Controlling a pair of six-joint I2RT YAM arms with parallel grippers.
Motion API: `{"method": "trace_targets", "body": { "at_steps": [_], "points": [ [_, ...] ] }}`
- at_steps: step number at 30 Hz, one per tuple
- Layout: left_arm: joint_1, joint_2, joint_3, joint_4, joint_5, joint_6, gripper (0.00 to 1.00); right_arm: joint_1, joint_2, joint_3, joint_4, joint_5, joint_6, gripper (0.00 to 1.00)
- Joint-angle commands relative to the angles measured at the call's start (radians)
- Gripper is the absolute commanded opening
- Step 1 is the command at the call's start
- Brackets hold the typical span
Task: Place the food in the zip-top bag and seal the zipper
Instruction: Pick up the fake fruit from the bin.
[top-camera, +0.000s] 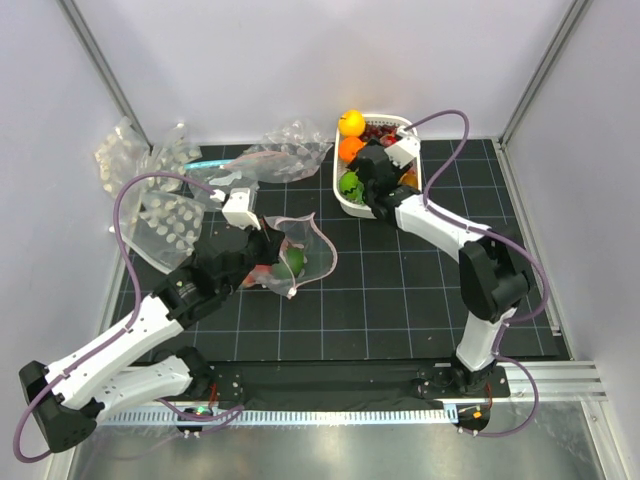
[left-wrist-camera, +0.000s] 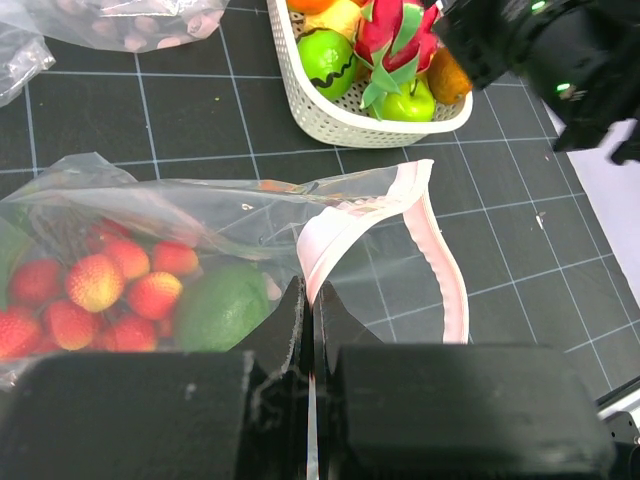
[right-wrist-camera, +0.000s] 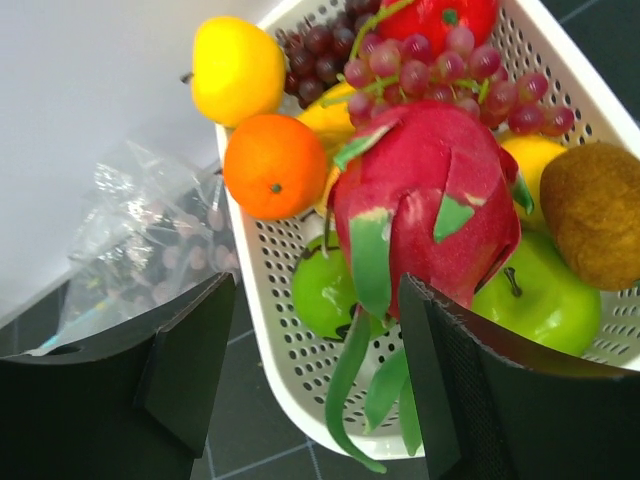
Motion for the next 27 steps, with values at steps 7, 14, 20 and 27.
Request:
{"method": "trace_targets", "body": {
  "at_steps": [7, 14, 20, 27],
  "points": [
    [0.002, -0.006, 0.003, 0.036, -0.016, 0.005, 0.0, 0.002, 0.087, 0.113, -0.189, 0.032, 0.149, 0.88],
    [0.002, -0.004, 0.004, 0.036, -0.016, 0.005, 0.0, 0.002, 0.113, 0.143, -0.254, 0.059, 0.197, 0.89],
    [0.002, -0.001, 0.006, 0.036, -0.014, 0.005, 0.0, 0.004, 0.148, 0.152, -0.301, 0.041, 0.249, 0.89],
    [0.002, -0.001, 0.006, 0.038, -0.014, 0.005, 0.0, 0.013, 0.176, 0.141, -0.258, 0.064, 0.251, 0.71]
  ]
}}
